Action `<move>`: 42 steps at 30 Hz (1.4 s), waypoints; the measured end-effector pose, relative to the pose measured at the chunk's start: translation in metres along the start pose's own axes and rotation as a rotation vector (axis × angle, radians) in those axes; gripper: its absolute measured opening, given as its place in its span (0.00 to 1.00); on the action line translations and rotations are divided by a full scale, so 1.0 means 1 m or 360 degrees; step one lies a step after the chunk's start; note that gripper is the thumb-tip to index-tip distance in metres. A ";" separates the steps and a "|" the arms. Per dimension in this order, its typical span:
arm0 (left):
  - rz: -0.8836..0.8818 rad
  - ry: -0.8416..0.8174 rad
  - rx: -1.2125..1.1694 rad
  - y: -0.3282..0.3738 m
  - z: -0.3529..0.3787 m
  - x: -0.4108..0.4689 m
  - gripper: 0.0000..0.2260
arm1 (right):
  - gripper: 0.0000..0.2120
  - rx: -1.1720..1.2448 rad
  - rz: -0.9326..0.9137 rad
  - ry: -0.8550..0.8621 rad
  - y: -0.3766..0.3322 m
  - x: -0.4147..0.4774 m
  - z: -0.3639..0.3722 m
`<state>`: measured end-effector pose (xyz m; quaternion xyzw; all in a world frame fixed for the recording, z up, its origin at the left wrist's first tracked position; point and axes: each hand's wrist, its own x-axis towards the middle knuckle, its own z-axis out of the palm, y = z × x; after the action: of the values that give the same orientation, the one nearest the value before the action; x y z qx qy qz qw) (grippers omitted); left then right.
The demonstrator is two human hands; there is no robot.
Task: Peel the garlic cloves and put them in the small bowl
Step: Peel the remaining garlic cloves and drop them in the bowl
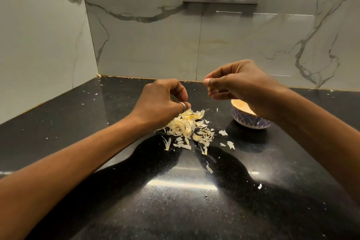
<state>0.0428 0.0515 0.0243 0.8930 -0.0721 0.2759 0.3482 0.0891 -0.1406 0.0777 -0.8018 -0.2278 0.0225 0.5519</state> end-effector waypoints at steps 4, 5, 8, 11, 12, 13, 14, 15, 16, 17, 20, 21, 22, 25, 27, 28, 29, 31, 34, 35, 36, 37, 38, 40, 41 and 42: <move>0.0027 -0.0005 0.0107 -0.001 0.001 -0.001 0.13 | 0.04 -0.0259 -0.0010 0.0025 -0.003 0.001 -0.010; 0.0020 -0.0009 0.0131 0.000 0.001 0.000 0.13 | 0.04 -0.0332 0.0000 0.0023 -0.003 0.001 -0.013; -0.0011 -0.0016 0.0181 0.000 0.001 0.001 0.14 | 0.02 -0.0583 0.0026 0.0028 -0.005 0.002 -0.026; -0.0041 0.0020 0.0236 0.000 0.000 -0.001 0.13 | 0.02 -0.0868 0.0026 0.0088 -0.006 0.003 -0.038; -0.0046 0.0036 0.0254 0.001 0.000 -0.001 0.13 | 0.02 -0.0939 0.0039 0.0105 -0.005 0.002 -0.042; -0.0049 0.0047 0.0278 0.002 0.000 -0.002 0.13 | 0.02 -0.0999 0.0059 0.0112 -0.004 0.003 -0.044; -0.0049 0.0048 0.0300 0.003 -0.002 -0.003 0.14 | 0.02 -0.1061 0.0078 0.0115 -0.003 0.004 -0.046; -0.0050 0.0038 0.0314 0.004 -0.002 -0.003 0.15 | 0.02 -0.1133 0.0094 0.0124 -0.002 0.004 -0.048; -0.0053 0.0030 0.0332 0.005 -0.003 -0.003 0.15 | 0.02 -0.1209 0.0102 0.0136 0.001 0.006 -0.048; -0.0053 0.0029 0.0351 0.006 -0.003 -0.003 0.16 | 0.03 -0.1295 0.0107 0.0152 0.003 0.006 -0.050; -0.0036 0.0058 0.0442 0.008 -0.003 -0.005 0.17 | 0.04 -0.1504 0.0133 0.0137 0.007 0.007 -0.049; -0.0028 0.0066 0.0475 0.008 -0.002 -0.006 0.17 | 0.04 -0.1545 0.0153 0.0116 0.009 0.008 -0.049; -0.0021 0.0069 0.0501 0.009 -0.001 -0.007 0.17 | 0.04 -0.1578 0.0170 0.0096 0.010 0.008 -0.049; 0.0026 0.0066 0.0530 0.008 -0.001 -0.008 0.16 | 0.06 -0.1686 0.0181 0.0069 0.011 0.009 -0.048; 0.0059 0.0056 0.0515 0.007 -0.002 -0.008 0.17 | 0.07 -0.1723 0.0070 0.0144 0.011 0.009 -0.045; 0.0069 0.0051 0.0499 0.007 -0.002 -0.008 0.17 | 0.07 -0.1705 -0.0045 0.0207 0.012 0.008 -0.041; 0.0075 0.0048 0.0485 0.007 -0.002 -0.008 0.17 | 0.07 -0.1657 -0.0201 0.0255 0.012 0.008 -0.036; 0.0078 0.0054 0.0462 0.006 -0.003 -0.008 0.17 | 0.06 -0.1476 -0.0539 0.0221 0.012 0.005 -0.021; 0.0070 0.0087 0.0475 0.007 -0.003 -0.007 0.16 | 0.05 -0.1268 -0.0723 -0.0108 0.009 -0.004 0.007; 0.0058 0.0100 0.0491 0.007 -0.004 -0.006 0.16 | 0.05 -0.1239 -0.0748 -0.0206 0.009 -0.008 0.016; 0.0045 0.0115 0.0501 0.007 -0.005 -0.005 0.16 | 0.05 -0.1221 -0.0784 -0.0277 0.010 -0.010 0.023; 0.0033 0.0127 0.0505 0.005 -0.006 -0.004 0.15 | 0.05 -0.1198 -0.0815 -0.0336 0.012 -0.012 0.028; 0.0024 0.0136 0.0507 0.004 -0.006 -0.003 0.14 | 0.06 -0.1168 -0.0810 -0.0396 0.014 -0.013 0.031; 0.0027 0.0154 0.0507 0.001 -0.006 -0.001 0.12 | 0.08 -0.1157 -0.0709 -0.0526 0.019 -0.014 0.033; 0.0032 0.0161 0.0508 0.000 -0.006 -0.001 0.12 | 0.09 -0.1177 -0.0663 -0.0584 0.021 -0.014 0.035; 0.0040 0.0170 0.0507 -0.001 -0.006 -0.001 0.13 | 0.10 -0.1208 -0.0636 -0.0628 0.023 -0.013 0.035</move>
<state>0.0400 0.0556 0.0271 0.9200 -0.0200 0.3351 0.2020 0.0748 -0.1215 0.0403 -0.8679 -0.4702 -0.0171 0.1594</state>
